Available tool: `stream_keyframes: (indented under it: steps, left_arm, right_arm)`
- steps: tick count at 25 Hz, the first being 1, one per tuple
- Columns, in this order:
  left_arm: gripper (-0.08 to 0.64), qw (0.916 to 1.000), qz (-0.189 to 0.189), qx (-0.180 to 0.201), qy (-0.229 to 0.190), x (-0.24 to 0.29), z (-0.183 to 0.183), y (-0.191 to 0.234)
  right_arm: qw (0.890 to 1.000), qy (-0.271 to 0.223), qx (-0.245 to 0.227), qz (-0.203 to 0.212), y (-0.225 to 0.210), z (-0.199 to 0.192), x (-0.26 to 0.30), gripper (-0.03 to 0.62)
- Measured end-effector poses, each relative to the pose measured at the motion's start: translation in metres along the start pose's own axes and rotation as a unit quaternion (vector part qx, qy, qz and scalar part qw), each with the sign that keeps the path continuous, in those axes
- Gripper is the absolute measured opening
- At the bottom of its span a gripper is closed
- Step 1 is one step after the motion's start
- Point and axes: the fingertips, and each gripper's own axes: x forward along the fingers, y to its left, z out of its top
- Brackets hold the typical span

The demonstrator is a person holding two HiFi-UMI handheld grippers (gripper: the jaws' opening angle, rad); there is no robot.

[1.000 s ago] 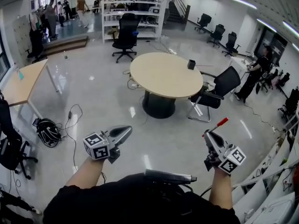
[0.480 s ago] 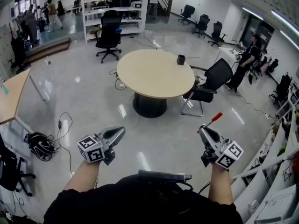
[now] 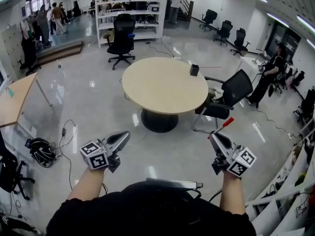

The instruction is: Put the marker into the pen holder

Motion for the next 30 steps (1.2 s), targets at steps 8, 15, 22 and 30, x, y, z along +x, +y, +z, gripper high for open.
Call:
stream_keyframes:
  steps: [8, 15, 22, 30]
  left_arm:
    - [-0.005, 0.9999, -0.005, 0.009, -0.006, 0.117, -0.011, -0.024]
    - [-0.005, 0.9997, -0.020, 0.007, 0.014, 0.184, -0.022, -0.018]
    - [-0.005, 0.9988, -0.044, -0.003, 0.020, 0.220, -0.021, 0.036]
    - [-0.005, 0.9952, -0.097, -0.010, 0.012, 0.266, 0.025, 0.154]
  right_arm:
    - [1.000, -0.002, -0.016, 0.017, -0.100, 0.034, -0.039, 0.034]
    - [1.000, -0.005, -0.009, 0.009, -0.155, 0.035, -0.052, 0.034]
    - [1.000, 0.009, -0.007, -0.016, -0.196, 0.020, -0.020, 0.034]
    - [0.997, 0.010, -0.036, -0.070, -0.247, 0.026, 0.074, 0.034]
